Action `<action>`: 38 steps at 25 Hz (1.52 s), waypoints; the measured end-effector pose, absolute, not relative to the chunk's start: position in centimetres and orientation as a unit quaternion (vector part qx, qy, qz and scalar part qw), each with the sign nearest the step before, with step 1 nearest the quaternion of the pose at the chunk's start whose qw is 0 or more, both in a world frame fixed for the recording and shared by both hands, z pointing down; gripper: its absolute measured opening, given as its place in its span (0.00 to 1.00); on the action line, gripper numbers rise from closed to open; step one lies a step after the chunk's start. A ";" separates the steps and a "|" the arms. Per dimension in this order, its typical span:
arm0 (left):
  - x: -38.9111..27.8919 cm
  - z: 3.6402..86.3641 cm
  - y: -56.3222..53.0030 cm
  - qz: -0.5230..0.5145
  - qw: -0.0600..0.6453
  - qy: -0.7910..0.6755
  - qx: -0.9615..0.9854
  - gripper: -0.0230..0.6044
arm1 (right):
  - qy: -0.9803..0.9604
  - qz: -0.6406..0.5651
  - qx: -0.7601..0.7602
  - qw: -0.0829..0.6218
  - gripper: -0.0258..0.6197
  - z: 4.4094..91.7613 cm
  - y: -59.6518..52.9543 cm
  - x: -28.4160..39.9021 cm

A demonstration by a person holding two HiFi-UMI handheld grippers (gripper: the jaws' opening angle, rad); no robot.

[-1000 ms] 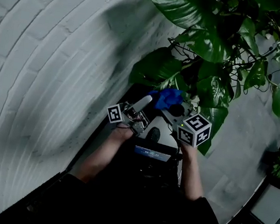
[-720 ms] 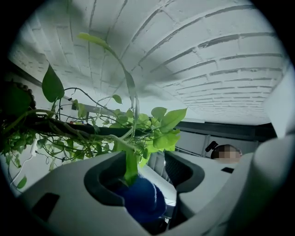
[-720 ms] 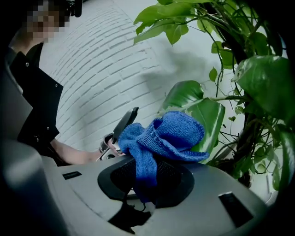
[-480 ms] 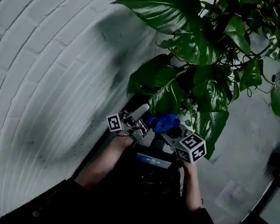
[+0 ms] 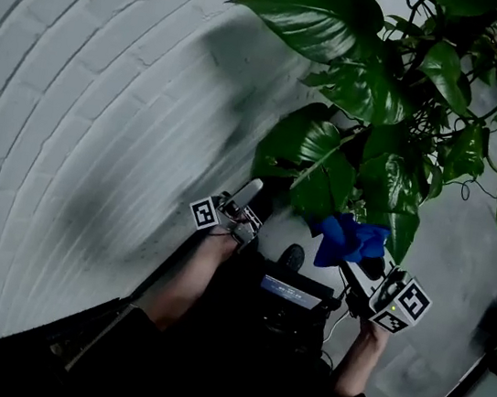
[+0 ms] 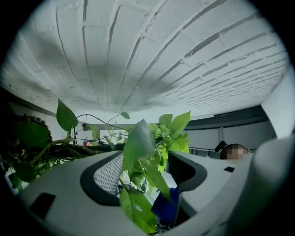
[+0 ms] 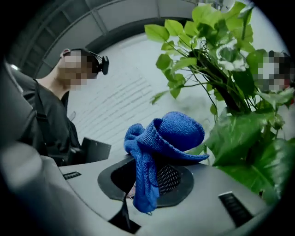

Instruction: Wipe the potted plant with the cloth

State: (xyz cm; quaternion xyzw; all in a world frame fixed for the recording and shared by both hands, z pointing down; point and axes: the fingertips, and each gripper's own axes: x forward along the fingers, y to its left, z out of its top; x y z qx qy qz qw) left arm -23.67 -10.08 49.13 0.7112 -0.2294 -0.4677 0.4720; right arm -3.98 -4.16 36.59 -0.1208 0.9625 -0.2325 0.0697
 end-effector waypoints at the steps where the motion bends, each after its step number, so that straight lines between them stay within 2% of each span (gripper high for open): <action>1: -24.2 49.3 -10.1 -0.474 0.470 -0.235 0.706 0.54 | 0.965 -0.221 -0.106 0.093 0.21 35.0 -4.1 -3.7; 6: -27.8 50.2 -10.0 -0.504 0.462 -0.251 0.685 0.58 | 0.969 -0.163 -0.067 0.173 0.21 28.6 -3.4 -2.6; 10: -29.9 51.0 -12.0 -0.498 0.473 -0.249 0.682 0.62 | 0.954 -0.174 -0.157 0.187 0.21 28.6 -6.7 -3.8; 13: -29.8 52.2 -13.7 -0.474 0.498 -0.240 0.685 0.72 | 0.923 -0.222 -0.231 0.212 0.21 30.1 -9.9 -4.8; 14: -29.7 52.7 -14.1 -0.473 0.508 -0.235 0.680 0.73 | 0.915 -0.232 -0.252 0.215 0.21 30.4 -10.5 -5.2; 20: -26.6 51.0 -14.4 -0.486 0.537 -0.123 0.679 0.74 | 0.901 -0.213 -0.339 0.165 0.21 31.2 -11.7 -8.9; 25: -29.0 48.4 -16.0 -0.534 0.487 -0.153 0.673 0.73 | 0.900 -0.184 -0.392 0.046 0.21 33.7 -13.4 -11.2; 29: -30.9 45.1 -16.6 -0.532 0.416 -0.184 0.714 0.35 | 0.907 -0.159 -0.389 -0.017 0.21 35.2 -17.0 -13.3; 32: -31.0 43.1 -15.6 -0.523 0.381 -0.194 0.738 0.23 | 0.909 -0.146 -0.387 -0.052 0.21 36.2 -20.1 -14.3; 38: -30.5 41.4 -13.9 -0.510 0.346 -0.210 0.759 0.13 | 0.909 -0.191 -0.360 -0.084 0.21 39.6 -23.5 -16.9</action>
